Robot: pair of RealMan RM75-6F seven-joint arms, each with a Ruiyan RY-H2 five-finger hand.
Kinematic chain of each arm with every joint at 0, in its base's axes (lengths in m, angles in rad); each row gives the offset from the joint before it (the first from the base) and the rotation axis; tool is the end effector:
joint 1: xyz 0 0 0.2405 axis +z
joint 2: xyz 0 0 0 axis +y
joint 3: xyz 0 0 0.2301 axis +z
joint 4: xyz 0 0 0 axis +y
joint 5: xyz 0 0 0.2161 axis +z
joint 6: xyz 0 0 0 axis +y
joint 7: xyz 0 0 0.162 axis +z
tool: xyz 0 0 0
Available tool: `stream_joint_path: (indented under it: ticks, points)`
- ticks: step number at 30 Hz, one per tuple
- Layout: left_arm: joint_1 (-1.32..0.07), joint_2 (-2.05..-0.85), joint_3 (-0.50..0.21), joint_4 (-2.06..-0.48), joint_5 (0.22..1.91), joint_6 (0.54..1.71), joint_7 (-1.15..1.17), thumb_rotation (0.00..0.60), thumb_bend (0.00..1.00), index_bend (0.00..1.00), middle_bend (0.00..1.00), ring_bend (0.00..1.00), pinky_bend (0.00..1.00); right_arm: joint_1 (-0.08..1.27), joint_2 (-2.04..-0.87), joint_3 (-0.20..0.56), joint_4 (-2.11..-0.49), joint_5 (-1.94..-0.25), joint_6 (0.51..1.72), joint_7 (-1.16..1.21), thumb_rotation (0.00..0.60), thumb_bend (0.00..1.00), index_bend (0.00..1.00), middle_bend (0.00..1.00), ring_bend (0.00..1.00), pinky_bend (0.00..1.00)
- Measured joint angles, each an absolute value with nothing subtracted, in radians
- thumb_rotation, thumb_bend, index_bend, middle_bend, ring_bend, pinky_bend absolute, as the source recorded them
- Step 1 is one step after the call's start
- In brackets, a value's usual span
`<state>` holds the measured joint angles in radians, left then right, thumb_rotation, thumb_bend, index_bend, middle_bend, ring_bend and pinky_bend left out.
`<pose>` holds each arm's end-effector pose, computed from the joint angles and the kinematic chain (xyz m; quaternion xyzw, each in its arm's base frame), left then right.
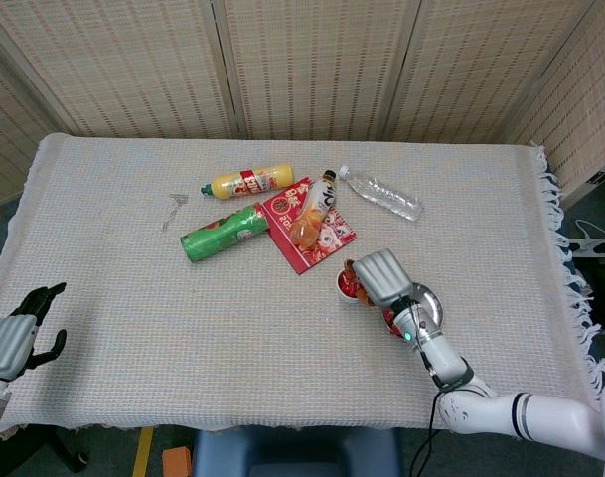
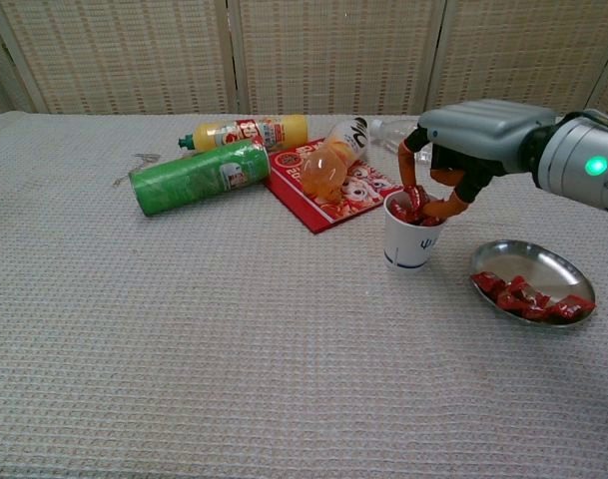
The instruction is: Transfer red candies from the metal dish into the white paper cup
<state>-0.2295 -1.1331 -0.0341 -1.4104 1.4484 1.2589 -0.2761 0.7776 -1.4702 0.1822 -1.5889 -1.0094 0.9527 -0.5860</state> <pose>-0.3248 0.2420 0.1338 -0.6102 -0.4551 -0.3710 0.5319 -0.1128 -0.3444 -0.0142 0.7772 -0.3159 0.3194 0.4406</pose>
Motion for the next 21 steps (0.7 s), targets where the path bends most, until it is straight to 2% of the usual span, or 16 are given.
stream_joint_path:
  ticks: [8, 17, 19, 21]
  points:
    - [-0.228, -1.129, -0.034, -1.408, 1.451, 1.263, -0.287, 0.600, 0.51, 0.04, 0.11, 0.06, 0.29, 0.796, -1.474, 0.170, -1.591, -0.954, 0.957, -0.627, 0.600, 0.24, 0.32, 0.93, 0.84, 1.00]
    - [-0.224, -1.128, -0.034, -1.413, 1.455, 1.275, -0.283, 0.600, 0.51, 0.04, 0.11, 0.06, 0.29, 0.783, -1.438, 0.156, -1.639, -0.972, 0.998, -0.615, 0.600, 0.24, 0.19, 0.93, 0.81, 1.00]
    - [-0.221, -1.126, -0.034, -1.415, 1.458, 1.286, -0.285, 0.600, 0.51, 0.04, 0.11, 0.06, 0.29, 0.764, -1.428, 0.151, -1.650, -1.006, 1.033, -0.597, 0.600, 0.24, 0.16, 0.86, 0.75, 1.00]
    - [-0.216, -1.124, -0.034, -1.418, 1.465, 1.301, -0.287, 0.600, 0.51, 0.03, 0.10, 0.06, 0.29, 0.729, -1.415, 0.135, -1.660, -1.064, 1.095, -0.575, 0.600, 0.24, 0.07, 0.61, 0.54, 0.93]
